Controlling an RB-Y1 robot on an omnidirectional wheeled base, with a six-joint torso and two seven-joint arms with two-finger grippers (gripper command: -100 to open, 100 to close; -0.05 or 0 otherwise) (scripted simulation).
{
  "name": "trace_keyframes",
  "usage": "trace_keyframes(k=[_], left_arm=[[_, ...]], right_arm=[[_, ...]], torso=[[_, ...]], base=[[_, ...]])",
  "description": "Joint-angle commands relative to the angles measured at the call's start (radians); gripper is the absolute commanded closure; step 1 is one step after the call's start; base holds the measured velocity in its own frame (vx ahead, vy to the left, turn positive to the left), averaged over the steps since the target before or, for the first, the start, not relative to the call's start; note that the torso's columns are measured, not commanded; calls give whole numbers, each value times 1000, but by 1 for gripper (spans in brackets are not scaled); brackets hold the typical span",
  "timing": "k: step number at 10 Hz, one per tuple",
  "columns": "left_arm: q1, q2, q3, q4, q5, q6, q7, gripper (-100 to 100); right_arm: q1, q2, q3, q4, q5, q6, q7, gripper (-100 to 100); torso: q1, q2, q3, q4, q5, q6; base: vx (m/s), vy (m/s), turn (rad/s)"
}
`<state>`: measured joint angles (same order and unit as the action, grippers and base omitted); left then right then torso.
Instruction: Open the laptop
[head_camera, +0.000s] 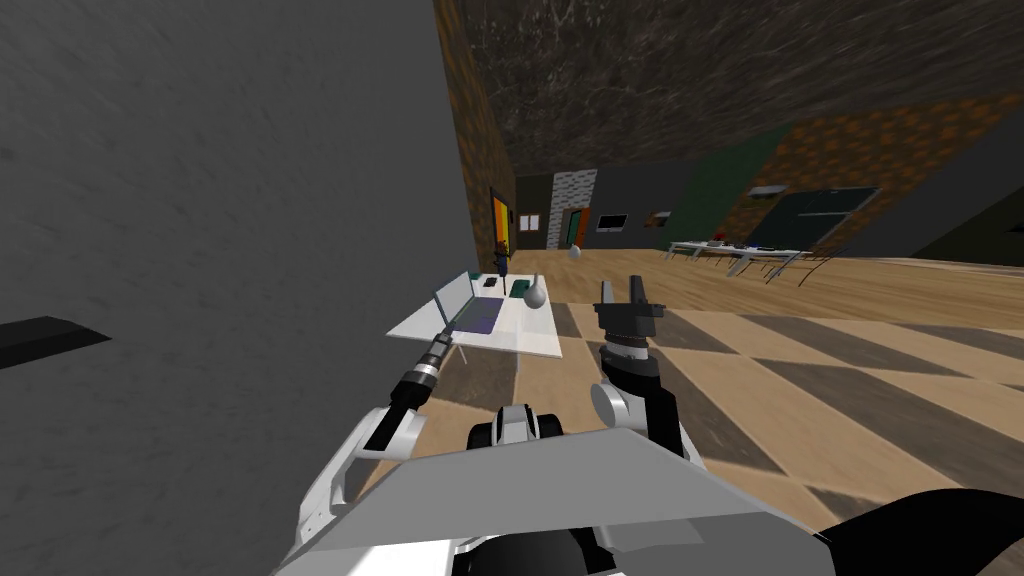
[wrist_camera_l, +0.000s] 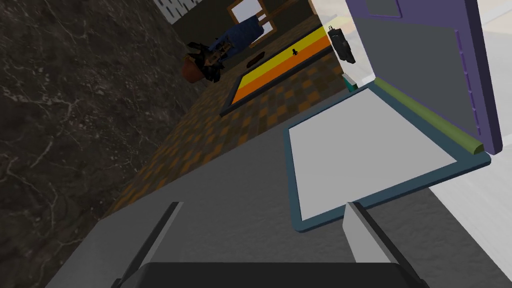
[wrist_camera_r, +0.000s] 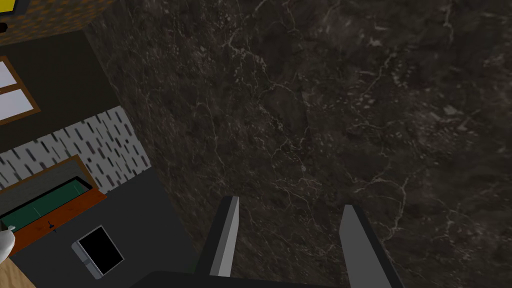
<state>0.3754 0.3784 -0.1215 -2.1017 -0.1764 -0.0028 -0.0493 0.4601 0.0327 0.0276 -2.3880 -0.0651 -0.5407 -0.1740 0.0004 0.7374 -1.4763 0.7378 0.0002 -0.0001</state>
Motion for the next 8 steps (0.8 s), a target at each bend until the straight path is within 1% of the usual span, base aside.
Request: trace_keyframes(k=[1,8], left_arm=[[-26,49,-6,25,-18,36,-7,-100],[-94,187,-11,86,-60,102,-35,-100]], right_arm=[[0,0,0,0,0,0,0,0],[0,0,0,0,0,0,0,0]], torso=[[-1,-1,-1,0,0,0],[-1,0,0,0,0,0]], base=[[95,107,-121],[84,133,-106]])
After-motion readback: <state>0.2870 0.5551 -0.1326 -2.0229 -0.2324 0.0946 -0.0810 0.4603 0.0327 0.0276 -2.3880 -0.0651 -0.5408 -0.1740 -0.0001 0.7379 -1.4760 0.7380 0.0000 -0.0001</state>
